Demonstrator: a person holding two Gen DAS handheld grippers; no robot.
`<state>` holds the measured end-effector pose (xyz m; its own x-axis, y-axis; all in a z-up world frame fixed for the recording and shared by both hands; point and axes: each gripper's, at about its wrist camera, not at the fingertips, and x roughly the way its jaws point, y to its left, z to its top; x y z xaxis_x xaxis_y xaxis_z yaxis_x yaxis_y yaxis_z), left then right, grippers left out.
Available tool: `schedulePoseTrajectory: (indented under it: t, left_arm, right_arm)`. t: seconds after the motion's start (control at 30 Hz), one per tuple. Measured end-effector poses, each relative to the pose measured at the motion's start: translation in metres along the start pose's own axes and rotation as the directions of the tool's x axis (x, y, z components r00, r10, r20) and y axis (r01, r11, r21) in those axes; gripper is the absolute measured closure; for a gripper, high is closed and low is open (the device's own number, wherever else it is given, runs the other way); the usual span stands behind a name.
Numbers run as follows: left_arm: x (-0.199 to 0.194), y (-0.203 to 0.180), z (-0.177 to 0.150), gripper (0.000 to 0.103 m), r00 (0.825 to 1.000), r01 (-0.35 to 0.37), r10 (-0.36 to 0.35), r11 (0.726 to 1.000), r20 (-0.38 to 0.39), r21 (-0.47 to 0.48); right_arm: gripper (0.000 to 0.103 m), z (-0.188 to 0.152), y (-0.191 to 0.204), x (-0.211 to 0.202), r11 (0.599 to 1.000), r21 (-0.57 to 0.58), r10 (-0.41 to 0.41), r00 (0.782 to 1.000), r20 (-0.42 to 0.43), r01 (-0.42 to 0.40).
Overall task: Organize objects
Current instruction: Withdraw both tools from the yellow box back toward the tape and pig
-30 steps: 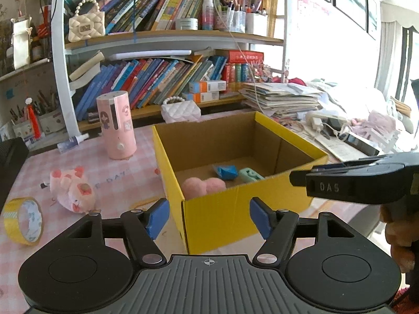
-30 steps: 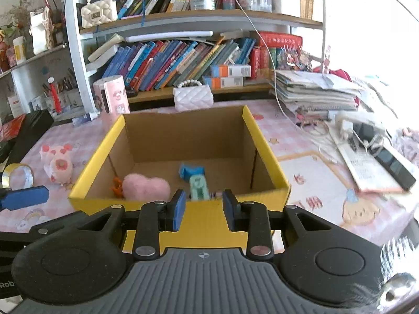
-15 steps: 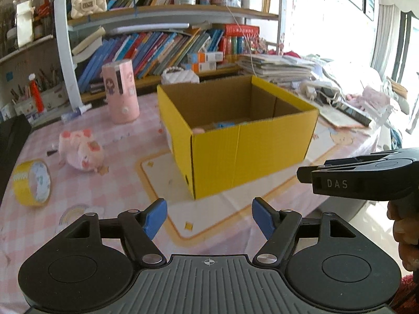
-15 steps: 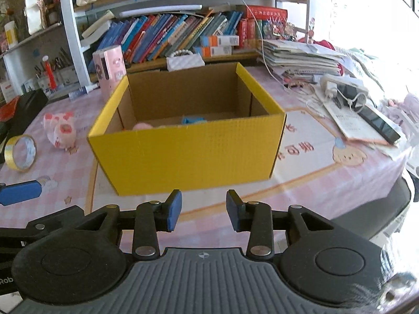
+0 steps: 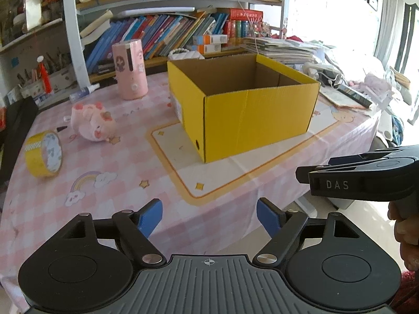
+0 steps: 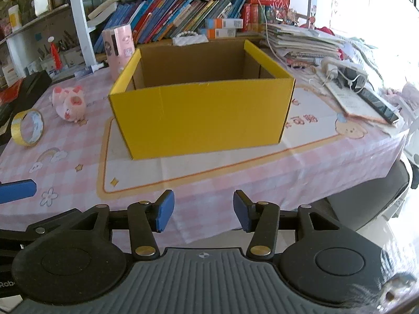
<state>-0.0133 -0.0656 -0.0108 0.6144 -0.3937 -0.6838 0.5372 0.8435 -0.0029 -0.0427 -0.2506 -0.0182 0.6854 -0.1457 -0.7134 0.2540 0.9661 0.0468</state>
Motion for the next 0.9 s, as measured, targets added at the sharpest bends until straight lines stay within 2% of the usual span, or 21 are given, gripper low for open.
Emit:
schedulePoseTrajectory:
  t: [0.37, 0.9]
  left_arm:
    - [-0.011, 0.011, -0.016, 0.021, 0.999, -0.017, 0.017, 1.000, -0.028, -0.010]
    - [-0.029, 0.038, -0.037, 0.020, 0.996, -0.074, 0.072, 0.995, -0.047, -0.059]
  right_arm:
    - [0.047, -0.014, 0.021, -0.005, 0.999, -0.020, 0.037, 0.999, -0.026, -0.037]
    - [0.046, -0.025, 0.058, -0.007, 0.993, -0.069, 0.097, 0.994, -0.046, -0.100]
